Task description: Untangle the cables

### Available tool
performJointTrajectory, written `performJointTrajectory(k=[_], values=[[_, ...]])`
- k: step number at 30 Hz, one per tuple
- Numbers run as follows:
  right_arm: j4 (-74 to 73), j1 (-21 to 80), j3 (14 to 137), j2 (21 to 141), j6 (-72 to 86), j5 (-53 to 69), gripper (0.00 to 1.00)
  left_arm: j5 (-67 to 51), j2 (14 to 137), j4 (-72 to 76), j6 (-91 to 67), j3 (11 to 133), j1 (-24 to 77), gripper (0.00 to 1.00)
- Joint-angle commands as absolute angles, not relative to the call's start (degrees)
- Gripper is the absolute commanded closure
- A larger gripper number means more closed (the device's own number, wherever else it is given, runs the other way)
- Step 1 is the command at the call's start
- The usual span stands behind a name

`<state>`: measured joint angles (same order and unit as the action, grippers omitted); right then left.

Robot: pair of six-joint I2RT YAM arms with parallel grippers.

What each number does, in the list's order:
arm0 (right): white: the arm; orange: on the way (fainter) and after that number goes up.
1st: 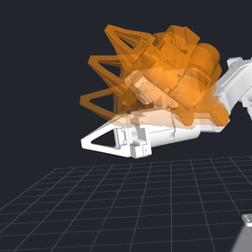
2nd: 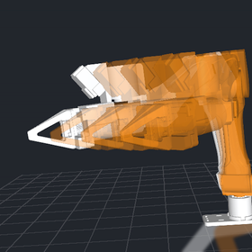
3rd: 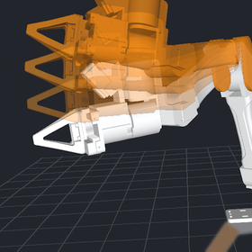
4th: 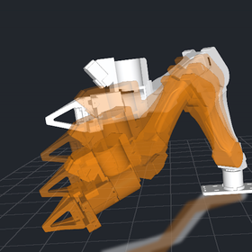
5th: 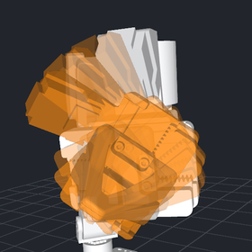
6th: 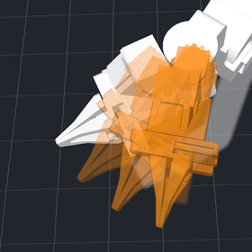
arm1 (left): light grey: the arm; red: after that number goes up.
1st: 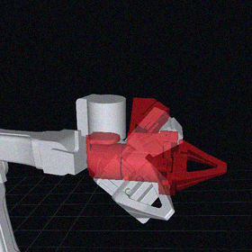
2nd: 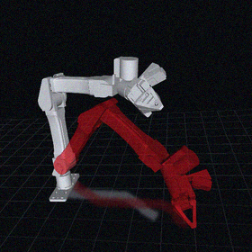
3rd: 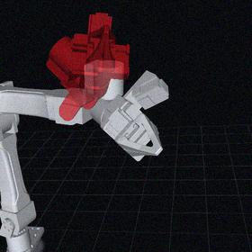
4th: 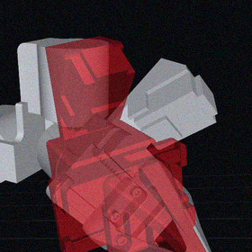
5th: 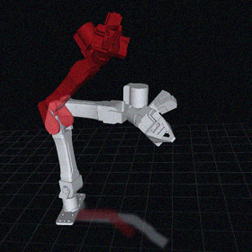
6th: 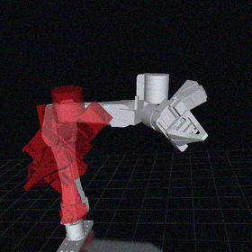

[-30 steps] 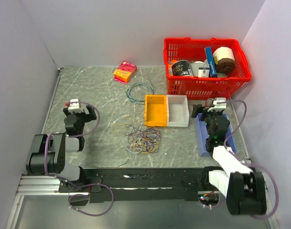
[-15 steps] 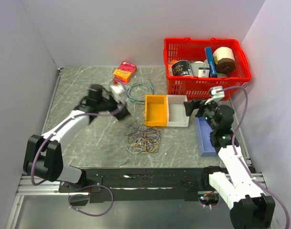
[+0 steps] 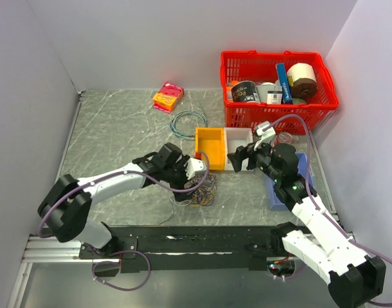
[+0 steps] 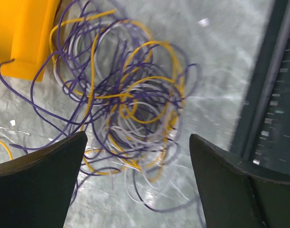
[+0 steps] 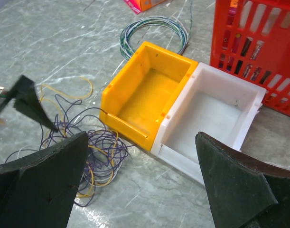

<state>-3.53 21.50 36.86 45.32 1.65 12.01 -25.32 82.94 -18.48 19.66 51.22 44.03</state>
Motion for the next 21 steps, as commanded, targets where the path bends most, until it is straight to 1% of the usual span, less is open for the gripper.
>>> performJointTrajectory(k=[1,5,9,11,12,14,15,17,18,20,21], values=[[-5.09,22.59,40.08,44.04,0.70,10.81,0.00,-19.43,86.13,-10.66,20.31,48.52,44.30,0.04],[-5.98,22.85,39.90,43.07,0.62,10.81,0.00,-13.11,89.81,-6.69,19.78,47.29,44.65,0.04],[-6.33,22.85,39.38,42.19,0.61,10.81,0.00,-10.81,91.32,-5.19,19.34,47.20,46.14,0.04],[-6.42,22.85,39.11,42.01,0.70,10.81,0.00,-11.42,90.80,-4.84,19.95,46.67,46.67,0.01],[-6.42,22.94,39.02,41.75,0.79,10.72,0.00,-12.12,90.36,-4.83,20.39,46.15,47.10,0.16],[-6.59,22.94,38.76,41.40,0.70,10.55,0.00,-13.44,89.13,-5.27,21.70,45.53,47.28,0.35],[-6.68,22.94,38.76,41.14,0.70,10.46,0.00,-14.14,88.60,-6.23,22.14,45.27,47.29,0.55],[-6.77,22.85,38.67,40.87,0.62,10.46,0.00,-15.20,86.32,-7.46,23.46,45.18,47.29,0.77],[-7.03,22.85,38.76,40.70,0.70,10.63,0.00,-15.55,85.26,-8.17,23.90,45.35,47.29,0.99],[-7.73,22.85,39.63,40.78,0.88,11.07,0.00,-16.08,82.55,-12.11,23.82,46.75,46.67,0.99],[-8.69,22.85,40.07,40.96,1.14,12.12,0.00,-17.04,81.92,-14.83,23.73,49.89,45.02,0.99]])
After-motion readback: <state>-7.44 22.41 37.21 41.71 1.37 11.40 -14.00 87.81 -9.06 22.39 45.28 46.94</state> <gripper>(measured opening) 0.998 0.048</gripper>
